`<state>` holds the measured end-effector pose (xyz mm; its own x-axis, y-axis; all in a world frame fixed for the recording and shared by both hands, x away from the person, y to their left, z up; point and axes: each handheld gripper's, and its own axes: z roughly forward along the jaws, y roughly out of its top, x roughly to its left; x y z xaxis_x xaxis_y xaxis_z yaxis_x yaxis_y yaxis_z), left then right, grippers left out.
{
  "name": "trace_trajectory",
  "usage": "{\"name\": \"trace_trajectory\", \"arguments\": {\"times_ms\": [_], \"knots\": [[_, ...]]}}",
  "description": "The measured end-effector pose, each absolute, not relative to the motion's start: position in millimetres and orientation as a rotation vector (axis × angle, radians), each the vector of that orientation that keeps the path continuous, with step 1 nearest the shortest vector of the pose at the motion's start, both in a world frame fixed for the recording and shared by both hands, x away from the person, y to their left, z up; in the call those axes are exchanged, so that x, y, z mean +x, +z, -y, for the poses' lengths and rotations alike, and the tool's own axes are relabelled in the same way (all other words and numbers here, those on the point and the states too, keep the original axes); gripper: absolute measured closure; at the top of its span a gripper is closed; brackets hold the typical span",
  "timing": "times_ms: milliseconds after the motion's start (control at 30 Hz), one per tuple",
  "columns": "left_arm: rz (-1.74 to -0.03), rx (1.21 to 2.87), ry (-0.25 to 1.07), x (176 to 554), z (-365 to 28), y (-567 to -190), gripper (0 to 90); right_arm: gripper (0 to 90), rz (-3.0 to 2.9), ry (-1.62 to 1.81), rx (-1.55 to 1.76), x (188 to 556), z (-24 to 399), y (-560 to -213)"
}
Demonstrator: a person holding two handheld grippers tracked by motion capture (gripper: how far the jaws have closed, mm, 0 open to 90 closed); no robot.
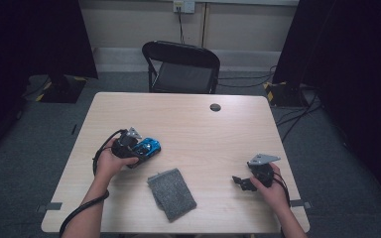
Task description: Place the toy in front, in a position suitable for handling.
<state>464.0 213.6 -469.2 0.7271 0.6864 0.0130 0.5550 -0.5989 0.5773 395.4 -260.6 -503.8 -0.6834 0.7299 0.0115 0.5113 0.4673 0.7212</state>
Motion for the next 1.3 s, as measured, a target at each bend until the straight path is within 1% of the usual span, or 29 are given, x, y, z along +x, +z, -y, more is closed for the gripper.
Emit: {"name": "trace_trajectory", "arguments": {"times_ms": [333, 633, 900, 1300], "knots": [[-0.92, 2.366, 0.325, 466, -206, -457, 28.1, 11.6, -2.421, 1.039, 1.056, 395, 261, -504], [-0.879, 2.359, 0.326, 475, -184, -450, 28.1, 11.6, -2.421, 1.039, 1.057, 395, 261, -504], [-0.854, 2.344, 0.295, 485, -160, -452, 28.1, 11.6, -2.421, 1.039, 1.057, 395, 261, -504], [-0.809, 2.376, 0.3, 497, -127, -464, 28.1, 11.6, -2.421, 1.039, 1.057, 395, 261, -504]]}}
